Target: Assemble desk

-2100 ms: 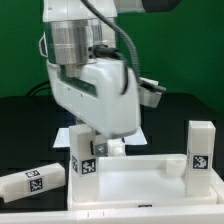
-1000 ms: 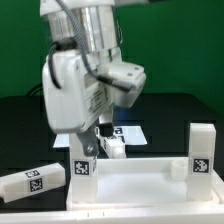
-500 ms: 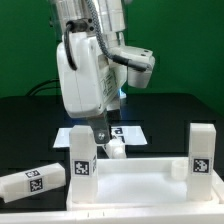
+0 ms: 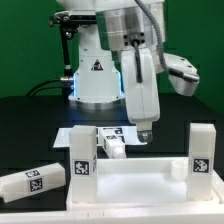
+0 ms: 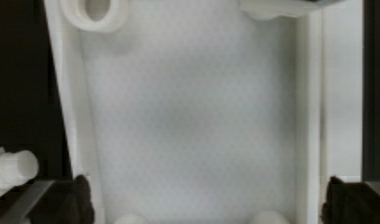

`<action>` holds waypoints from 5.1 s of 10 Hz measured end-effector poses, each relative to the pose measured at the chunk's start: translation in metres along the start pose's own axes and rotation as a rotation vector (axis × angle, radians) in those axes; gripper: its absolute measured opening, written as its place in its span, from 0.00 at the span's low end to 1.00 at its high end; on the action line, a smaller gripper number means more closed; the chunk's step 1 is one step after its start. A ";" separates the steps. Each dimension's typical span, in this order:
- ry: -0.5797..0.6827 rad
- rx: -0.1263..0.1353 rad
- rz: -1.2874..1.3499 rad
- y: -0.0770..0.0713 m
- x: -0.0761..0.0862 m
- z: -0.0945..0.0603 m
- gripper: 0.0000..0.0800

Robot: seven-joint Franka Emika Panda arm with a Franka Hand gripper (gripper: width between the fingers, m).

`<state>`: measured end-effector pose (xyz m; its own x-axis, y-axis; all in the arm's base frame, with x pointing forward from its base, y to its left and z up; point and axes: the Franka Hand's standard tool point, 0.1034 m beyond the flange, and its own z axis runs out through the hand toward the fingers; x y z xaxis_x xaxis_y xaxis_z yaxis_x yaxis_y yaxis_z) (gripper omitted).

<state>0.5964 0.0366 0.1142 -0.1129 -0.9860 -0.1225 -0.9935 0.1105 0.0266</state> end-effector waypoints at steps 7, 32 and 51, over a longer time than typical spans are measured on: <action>0.036 -0.027 -0.024 0.048 0.001 0.038 0.81; 0.126 0.032 -0.063 0.082 0.022 0.109 0.54; 0.056 -0.131 -0.763 0.101 0.011 0.036 0.06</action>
Offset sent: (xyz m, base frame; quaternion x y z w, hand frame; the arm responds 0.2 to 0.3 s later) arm 0.0000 0.0000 0.0000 0.0000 0.0000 0.0000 1.0000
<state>0.4940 0.0415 0.0794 0.6060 -0.7887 -0.1035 -0.7862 -0.6137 0.0727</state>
